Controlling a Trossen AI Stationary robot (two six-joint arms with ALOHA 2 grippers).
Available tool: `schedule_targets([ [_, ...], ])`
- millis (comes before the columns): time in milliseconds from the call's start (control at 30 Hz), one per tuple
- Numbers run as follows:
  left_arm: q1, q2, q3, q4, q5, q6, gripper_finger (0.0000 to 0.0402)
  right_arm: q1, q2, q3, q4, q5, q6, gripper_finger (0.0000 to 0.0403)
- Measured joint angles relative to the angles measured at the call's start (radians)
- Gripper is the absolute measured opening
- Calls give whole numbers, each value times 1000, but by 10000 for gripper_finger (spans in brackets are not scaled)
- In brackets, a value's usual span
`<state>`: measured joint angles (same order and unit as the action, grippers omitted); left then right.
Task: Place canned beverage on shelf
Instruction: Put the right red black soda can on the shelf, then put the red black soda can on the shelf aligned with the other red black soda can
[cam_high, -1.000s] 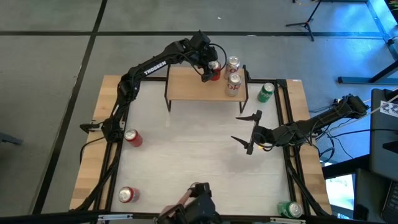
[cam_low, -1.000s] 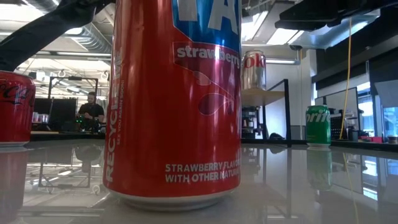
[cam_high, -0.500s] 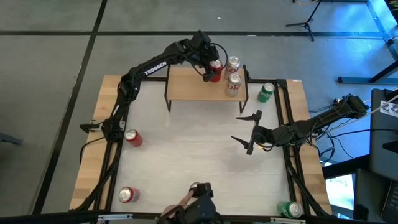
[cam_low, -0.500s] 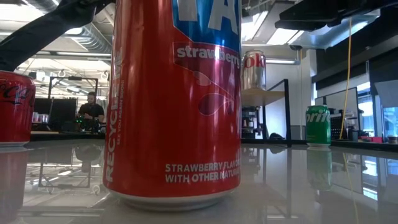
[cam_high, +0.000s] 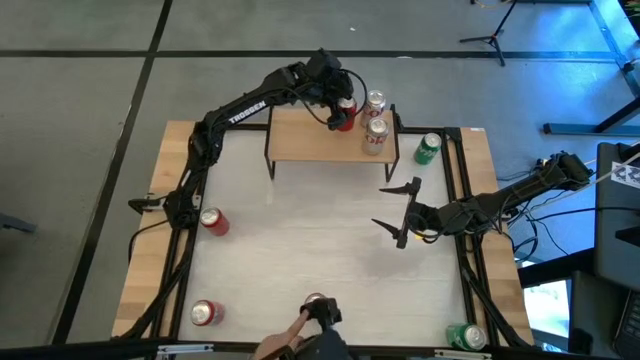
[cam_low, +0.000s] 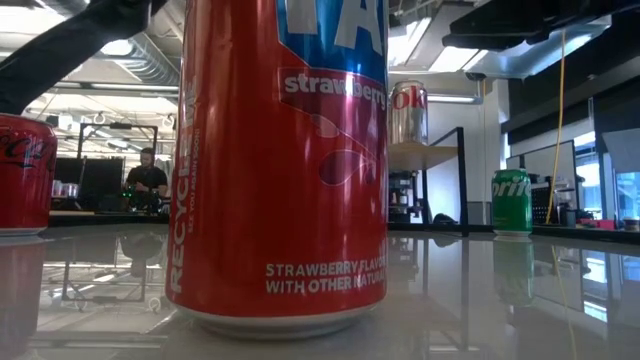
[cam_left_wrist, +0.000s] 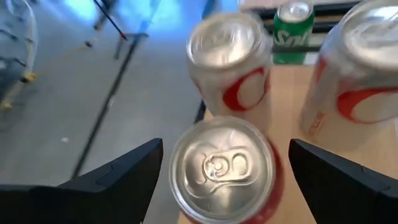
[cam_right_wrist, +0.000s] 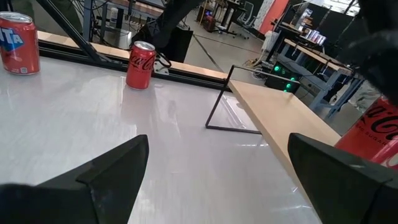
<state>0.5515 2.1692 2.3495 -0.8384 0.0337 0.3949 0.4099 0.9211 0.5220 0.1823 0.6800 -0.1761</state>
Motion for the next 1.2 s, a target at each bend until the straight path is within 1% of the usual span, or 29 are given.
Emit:
schedule_targets([
  [67,-5,-19,6,6,-29,0,338,0,0,0,0,0,0,381],
  [133,-2,-39,6,-2,-33,-8,338,0,0,0,1,0,0,381],
  [267,-9,-77,6,-11,-21,-25,338,0,0,0,1,0,0,381],
  [433,-51,-156,7,-49,-13,-45,338,0,0,0,1,0,0,381],
  [533,-85,-192,7,-128,-34,-48,338,0,0,0,1,0,0,381],
  [600,-112,-215,7,-179,-68,-62,338,0,0,0,1,0,0,381],
  [700,-155,-260,7,-276,-124,-101,338,0,0,0,1,0,-1,381],
  [767,-182,-287,7,-353,-144,-139,338,0,0,0,0,0,-1,381],
  [933,-242,-342,7,-542,-153,-261,338,0,0,0,1,0,-12,381],
  [1067,-310,-378,7,-626,-160,-358,338,0,0,0,3,0,-13,381],
  [1200,-398,-397,6,-708,-162,-420,338,0,0,0,14,0,-12,381],
])
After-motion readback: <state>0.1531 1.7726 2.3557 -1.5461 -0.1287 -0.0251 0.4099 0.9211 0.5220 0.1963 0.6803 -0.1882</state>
